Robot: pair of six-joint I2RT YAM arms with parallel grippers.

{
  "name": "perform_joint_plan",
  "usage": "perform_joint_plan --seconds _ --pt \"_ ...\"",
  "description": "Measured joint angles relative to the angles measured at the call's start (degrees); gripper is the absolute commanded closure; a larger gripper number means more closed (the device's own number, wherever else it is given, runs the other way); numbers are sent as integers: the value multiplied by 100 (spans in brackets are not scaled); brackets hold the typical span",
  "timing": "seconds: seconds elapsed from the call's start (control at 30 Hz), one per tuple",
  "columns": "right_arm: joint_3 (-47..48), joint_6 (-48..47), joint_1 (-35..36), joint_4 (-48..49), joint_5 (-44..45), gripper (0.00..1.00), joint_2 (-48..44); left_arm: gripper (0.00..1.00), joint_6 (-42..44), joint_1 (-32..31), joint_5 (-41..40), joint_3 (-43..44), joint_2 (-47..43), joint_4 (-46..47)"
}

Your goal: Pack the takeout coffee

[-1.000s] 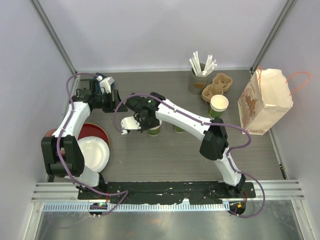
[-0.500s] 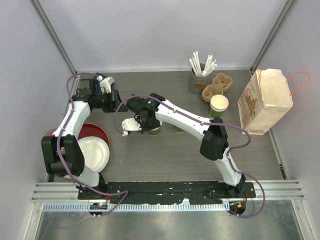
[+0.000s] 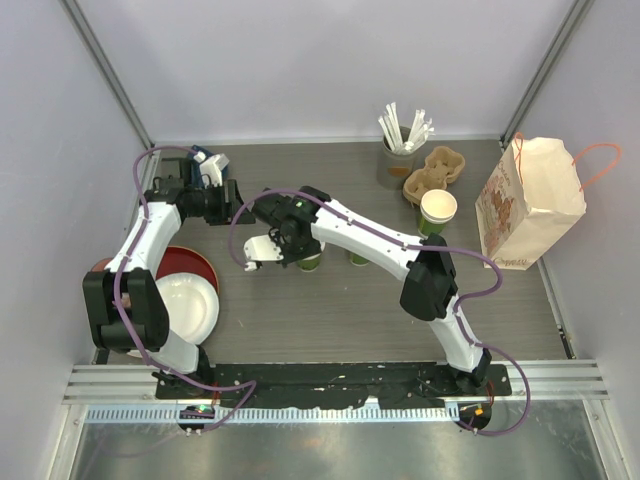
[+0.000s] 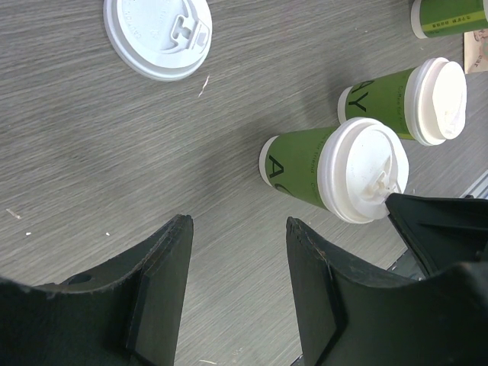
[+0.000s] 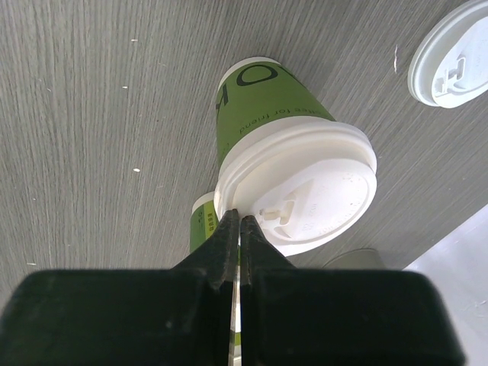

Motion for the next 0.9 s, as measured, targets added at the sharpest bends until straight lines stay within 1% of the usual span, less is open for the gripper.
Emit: perform_joint_plan --seconds 0.4,0.5,0.57,0.63,0.67,0.7,0.87,0.9 --pt "0 46 2 13 -7 99 0 44 0 0 2 2 0 0" --pt "0 59 2 13 -28 93 0 44 -2 0 2 2 0 0" --pt "0 68 2 13 -35 80 0 44 0 0 4 2 0 0" --pt "0 94 2 13 -44 72 0 44 0 0 4 2 0 0" --pt "-2 103 2 15 -46 69 0 44 0 0 7 2 0 0" --pt "-2 114 2 15 -44 68 0 44 0 0 9 2 0 0" --pt "-2 127 2 20 -35 65 0 44 0 0 20 2 0 0" --pt "-2 131 7 24 -31 63 0 44 0 0 22 2 0 0"
